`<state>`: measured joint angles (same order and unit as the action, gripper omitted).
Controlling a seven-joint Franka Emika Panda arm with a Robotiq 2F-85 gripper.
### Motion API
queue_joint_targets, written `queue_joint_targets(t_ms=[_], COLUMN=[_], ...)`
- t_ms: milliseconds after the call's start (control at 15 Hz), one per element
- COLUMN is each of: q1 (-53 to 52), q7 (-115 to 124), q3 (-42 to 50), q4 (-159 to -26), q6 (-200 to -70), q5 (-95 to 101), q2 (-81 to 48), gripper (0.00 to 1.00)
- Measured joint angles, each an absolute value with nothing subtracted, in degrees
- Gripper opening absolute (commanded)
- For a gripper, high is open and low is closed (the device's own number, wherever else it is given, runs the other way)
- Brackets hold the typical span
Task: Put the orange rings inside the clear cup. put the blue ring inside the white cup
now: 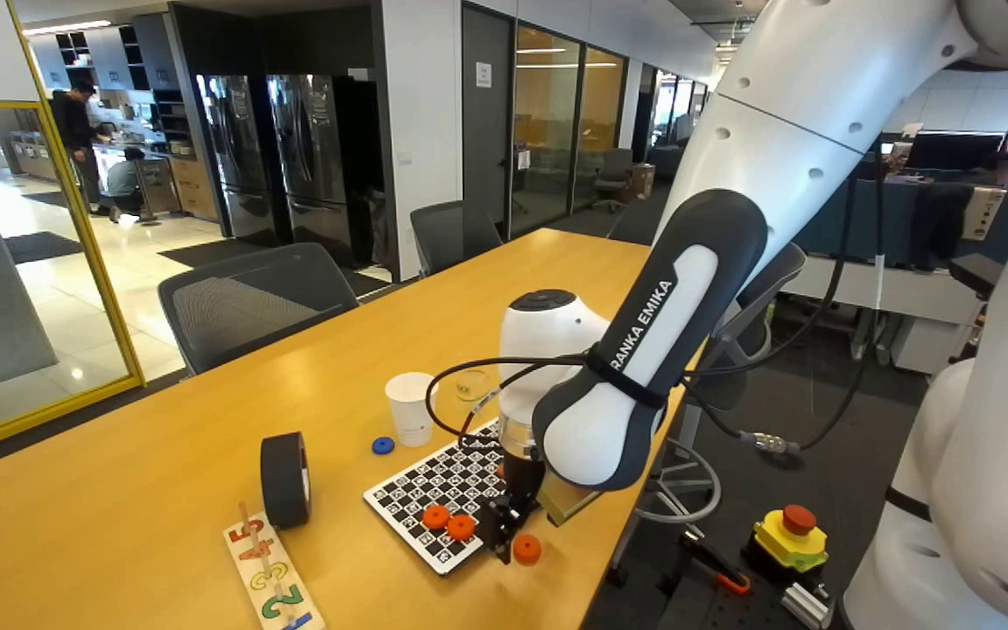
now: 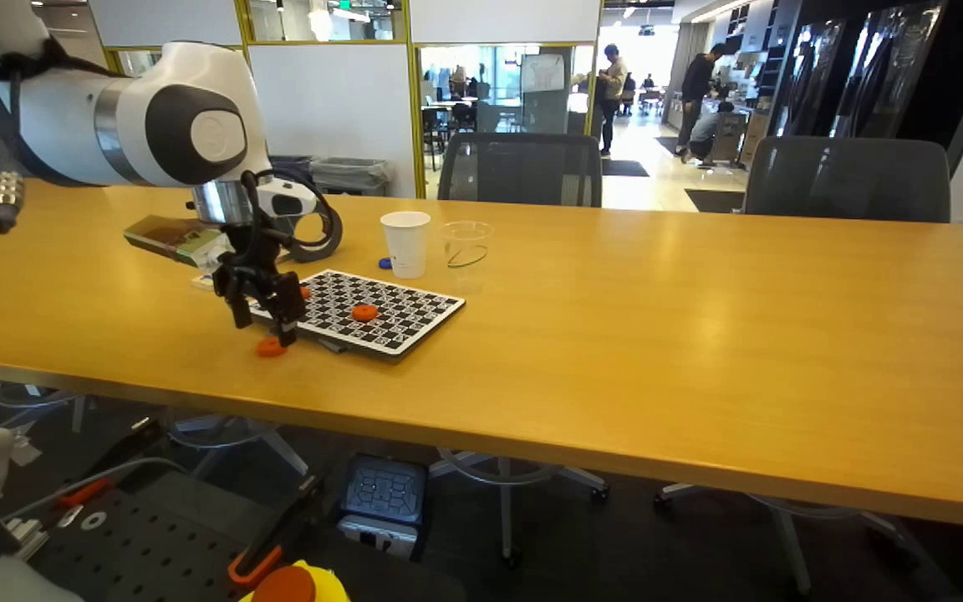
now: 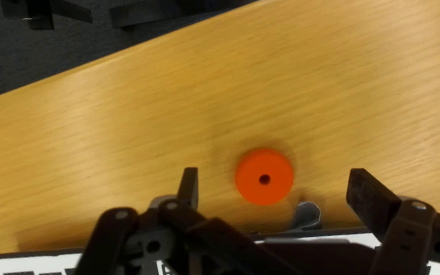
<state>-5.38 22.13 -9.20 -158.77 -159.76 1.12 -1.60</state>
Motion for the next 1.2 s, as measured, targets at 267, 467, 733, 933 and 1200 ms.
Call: queue_joint_targets(t_ms=[267, 467, 733, 933, 1200], q1=[-5.4, -5.4, -5.4, -5.5, -5.8], q7=[21.7, 21.0, 20.7, 20.7, 20.7], q3=[-8.6, -8.4, -8.1, -7.8, -7.3], q4=[-158.7, -158.7, -158.6, -158.6, -158.5], q6=[-162.4, -164.1, -164.8, -164.8, -164.8], q5=[-0.7, -2.5, -3.4, -3.4, -3.3], q2=[-4.2, -5.6, -6.3, -6.3, -6.3], gripper=[1.00, 1.00, 1.00, 1.00, 1.00])
